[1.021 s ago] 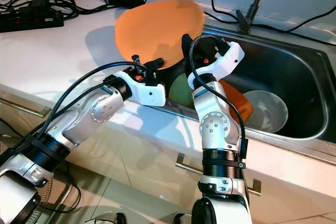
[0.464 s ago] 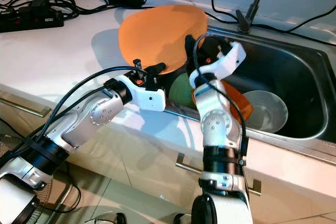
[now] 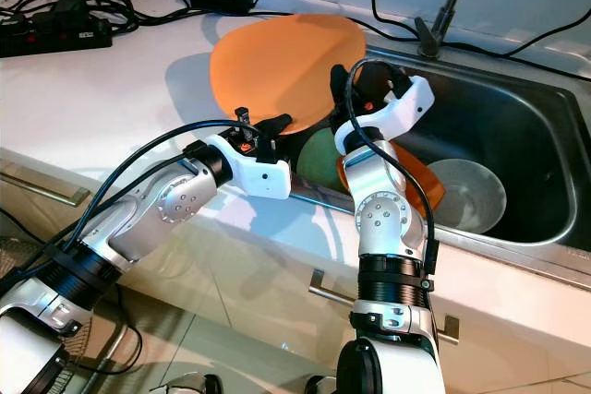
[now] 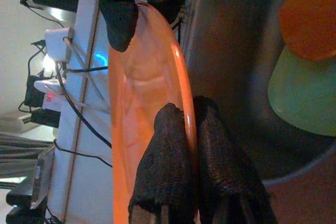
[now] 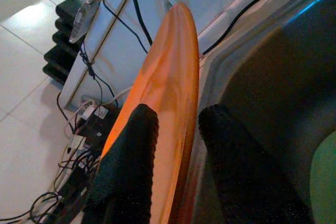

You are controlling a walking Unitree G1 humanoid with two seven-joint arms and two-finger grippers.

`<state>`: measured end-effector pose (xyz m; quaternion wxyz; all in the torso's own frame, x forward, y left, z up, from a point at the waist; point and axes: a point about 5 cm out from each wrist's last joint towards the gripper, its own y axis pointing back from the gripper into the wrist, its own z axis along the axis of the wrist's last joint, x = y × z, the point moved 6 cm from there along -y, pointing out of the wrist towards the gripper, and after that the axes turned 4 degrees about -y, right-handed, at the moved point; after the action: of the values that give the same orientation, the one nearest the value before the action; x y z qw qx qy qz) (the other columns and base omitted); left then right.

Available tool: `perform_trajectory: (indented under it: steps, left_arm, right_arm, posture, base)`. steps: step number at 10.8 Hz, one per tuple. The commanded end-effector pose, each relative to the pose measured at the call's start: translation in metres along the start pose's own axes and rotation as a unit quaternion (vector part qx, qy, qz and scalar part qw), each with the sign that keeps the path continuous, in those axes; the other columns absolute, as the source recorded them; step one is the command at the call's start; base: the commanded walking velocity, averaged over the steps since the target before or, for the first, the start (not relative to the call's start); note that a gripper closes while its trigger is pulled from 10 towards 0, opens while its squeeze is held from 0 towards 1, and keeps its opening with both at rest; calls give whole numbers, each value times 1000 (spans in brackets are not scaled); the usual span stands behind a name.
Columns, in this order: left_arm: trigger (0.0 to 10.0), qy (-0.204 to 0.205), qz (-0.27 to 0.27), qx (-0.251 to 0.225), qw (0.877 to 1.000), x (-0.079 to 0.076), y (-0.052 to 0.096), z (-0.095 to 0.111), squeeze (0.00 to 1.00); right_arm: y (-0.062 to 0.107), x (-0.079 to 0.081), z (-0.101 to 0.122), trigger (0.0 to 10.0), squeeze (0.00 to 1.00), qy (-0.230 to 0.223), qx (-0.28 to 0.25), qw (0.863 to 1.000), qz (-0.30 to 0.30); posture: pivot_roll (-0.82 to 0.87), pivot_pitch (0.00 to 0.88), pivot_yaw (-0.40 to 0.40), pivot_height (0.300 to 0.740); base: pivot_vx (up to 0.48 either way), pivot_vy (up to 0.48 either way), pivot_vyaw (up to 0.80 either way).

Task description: Kitchen organization

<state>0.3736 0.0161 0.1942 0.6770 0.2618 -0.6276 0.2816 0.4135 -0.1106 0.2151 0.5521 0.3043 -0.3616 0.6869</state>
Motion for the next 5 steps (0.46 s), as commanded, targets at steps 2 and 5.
perform_trajectory:
  steps: [2, 5]
  left_arm:
    - [10000, -16, 28, -21, 999, 17, -1, 10, 0]
    - [10000, -21, 29, -18, 999, 18, -1, 9, 0]
  right_arm:
    - [-4, 12, -9, 0, 0, -6, 19, 1000, 19]
    - [-3, 13, -14, 0, 0, -5, 31, 999, 21]
  posture:
    - [68, 76, -37, 740]
    - [70, 79, -39, 740]
  base:
    - [0, 0, 0]
    - [0, 0, 0]
